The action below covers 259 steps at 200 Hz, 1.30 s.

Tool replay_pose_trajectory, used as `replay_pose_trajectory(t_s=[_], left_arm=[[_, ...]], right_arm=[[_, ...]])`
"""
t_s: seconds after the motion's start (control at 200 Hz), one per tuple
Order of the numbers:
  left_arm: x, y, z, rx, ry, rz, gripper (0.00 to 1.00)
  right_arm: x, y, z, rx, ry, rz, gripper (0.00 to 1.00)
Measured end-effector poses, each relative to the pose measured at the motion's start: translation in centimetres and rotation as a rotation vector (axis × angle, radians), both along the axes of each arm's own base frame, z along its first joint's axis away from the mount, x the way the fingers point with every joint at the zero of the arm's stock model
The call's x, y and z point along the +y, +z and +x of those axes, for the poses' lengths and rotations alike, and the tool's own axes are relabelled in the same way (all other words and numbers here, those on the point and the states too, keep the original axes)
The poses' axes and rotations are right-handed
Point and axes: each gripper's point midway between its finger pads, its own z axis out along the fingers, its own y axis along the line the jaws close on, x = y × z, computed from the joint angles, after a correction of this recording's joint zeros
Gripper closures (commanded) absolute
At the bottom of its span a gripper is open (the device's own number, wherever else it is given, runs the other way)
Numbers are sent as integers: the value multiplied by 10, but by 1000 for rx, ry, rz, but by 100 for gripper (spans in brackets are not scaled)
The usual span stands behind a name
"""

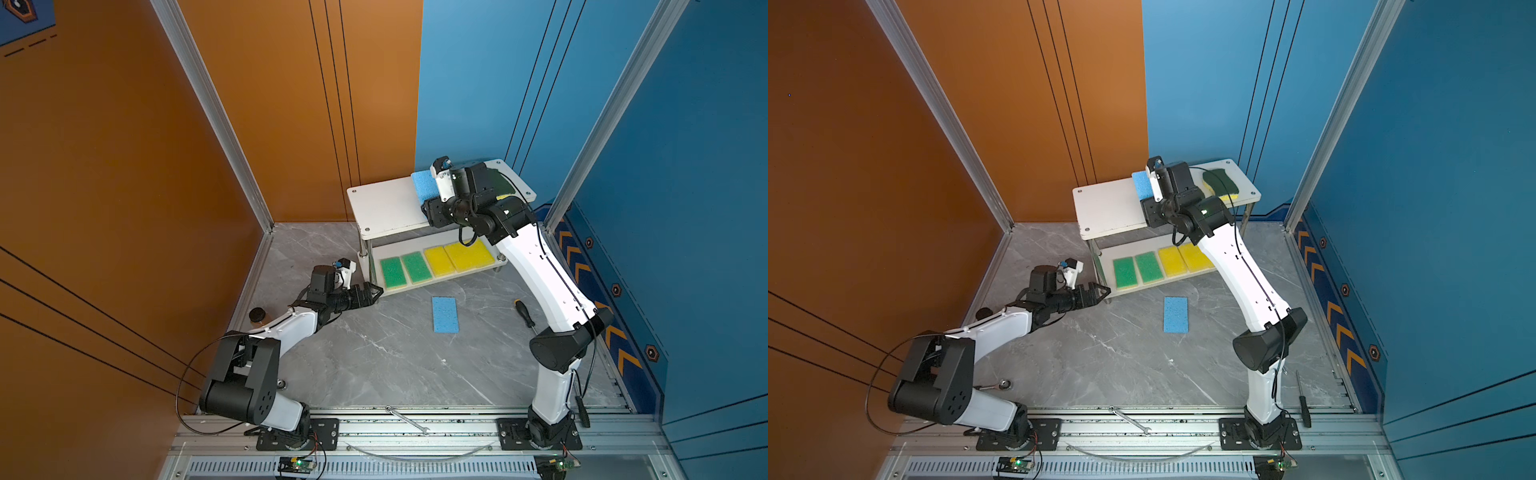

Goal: Place and organize the cleaning sponges onto the shelf
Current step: 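Lower the blue sponge onto the top shelf beside the scouring pads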

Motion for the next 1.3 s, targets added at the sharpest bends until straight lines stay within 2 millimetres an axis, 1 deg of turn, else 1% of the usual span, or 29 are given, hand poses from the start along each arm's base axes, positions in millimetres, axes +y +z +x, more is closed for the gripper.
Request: replay_pose_trajectory(t_s=[0.125,0.275,0.471,0.811,1.297], left_arm=[[0,3,0,-7,0,-1,2],[0,4,0,-12,0,-2,2],[0,2,-2,-6,0,-1,3],[0,3,-1,-13,0,-2,3],[0,4,0,-21,0,-4,2]], right_arm=[[9,-6,3,-1,15,-11,35],[12,-11,7,0,17,-20,33],[13,-11,7,-10,6,-30,31],[19,-12,9,-37,-31,-61,30],[12,-11,12,-47,-97,-67,30]])
